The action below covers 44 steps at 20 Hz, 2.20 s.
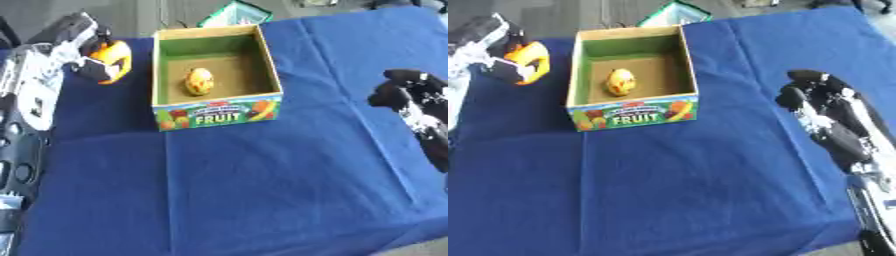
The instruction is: Pick up objects on the table and place them in the box.
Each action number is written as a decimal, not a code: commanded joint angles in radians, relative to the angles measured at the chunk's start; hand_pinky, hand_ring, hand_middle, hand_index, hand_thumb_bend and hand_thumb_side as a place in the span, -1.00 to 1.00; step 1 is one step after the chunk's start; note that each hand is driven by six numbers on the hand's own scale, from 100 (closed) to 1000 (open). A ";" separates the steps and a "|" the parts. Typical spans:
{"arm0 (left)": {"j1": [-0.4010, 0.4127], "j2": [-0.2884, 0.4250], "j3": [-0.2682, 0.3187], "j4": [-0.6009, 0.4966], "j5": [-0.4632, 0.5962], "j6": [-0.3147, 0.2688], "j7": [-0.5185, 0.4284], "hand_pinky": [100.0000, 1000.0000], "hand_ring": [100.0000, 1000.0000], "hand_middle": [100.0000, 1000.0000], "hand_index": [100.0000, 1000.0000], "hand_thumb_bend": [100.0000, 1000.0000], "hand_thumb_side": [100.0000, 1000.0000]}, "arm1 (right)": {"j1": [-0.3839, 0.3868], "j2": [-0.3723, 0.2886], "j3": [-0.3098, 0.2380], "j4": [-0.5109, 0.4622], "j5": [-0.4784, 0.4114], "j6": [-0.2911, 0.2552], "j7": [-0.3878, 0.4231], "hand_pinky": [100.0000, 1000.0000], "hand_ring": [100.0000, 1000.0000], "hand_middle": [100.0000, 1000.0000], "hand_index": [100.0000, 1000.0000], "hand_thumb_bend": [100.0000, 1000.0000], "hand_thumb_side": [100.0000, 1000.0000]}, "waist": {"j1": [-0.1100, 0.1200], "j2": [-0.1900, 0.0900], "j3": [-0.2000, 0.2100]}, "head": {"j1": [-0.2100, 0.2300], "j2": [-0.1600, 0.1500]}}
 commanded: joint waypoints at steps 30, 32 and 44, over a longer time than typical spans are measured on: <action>-0.040 -0.177 -0.104 0.061 0.201 -0.072 0.470 0.43 0.46 0.53 0.70 0.49 0.64 | -0.023 -0.010 0.004 -0.003 0.001 -0.002 0.019 0.37 0.21 0.10 0.49 -0.54 -0.34 | -0.014 0.000 -0.036 | 0.036 -0.021; -0.034 -0.164 -0.104 0.023 0.240 -0.072 0.438 0.46 0.49 0.55 0.72 0.45 0.68 | -0.022 -0.011 0.003 -0.003 0.002 -0.002 0.019 0.37 0.21 0.10 0.49 -0.54 -0.34 | -0.013 0.000 -0.031 | 0.032 -0.020; 0.136 0.007 0.014 -0.361 0.732 0.100 0.385 0.19 0.16 0.24 0.52 -0.14 0.33 | -0.003 -0.017 -0.013 0.004 0.011 -0.001 0.005 0.37 0.21 0.10 0.49 -0.54 -0.34 | 0.000 -0.012 0.025 | -0.021 0.000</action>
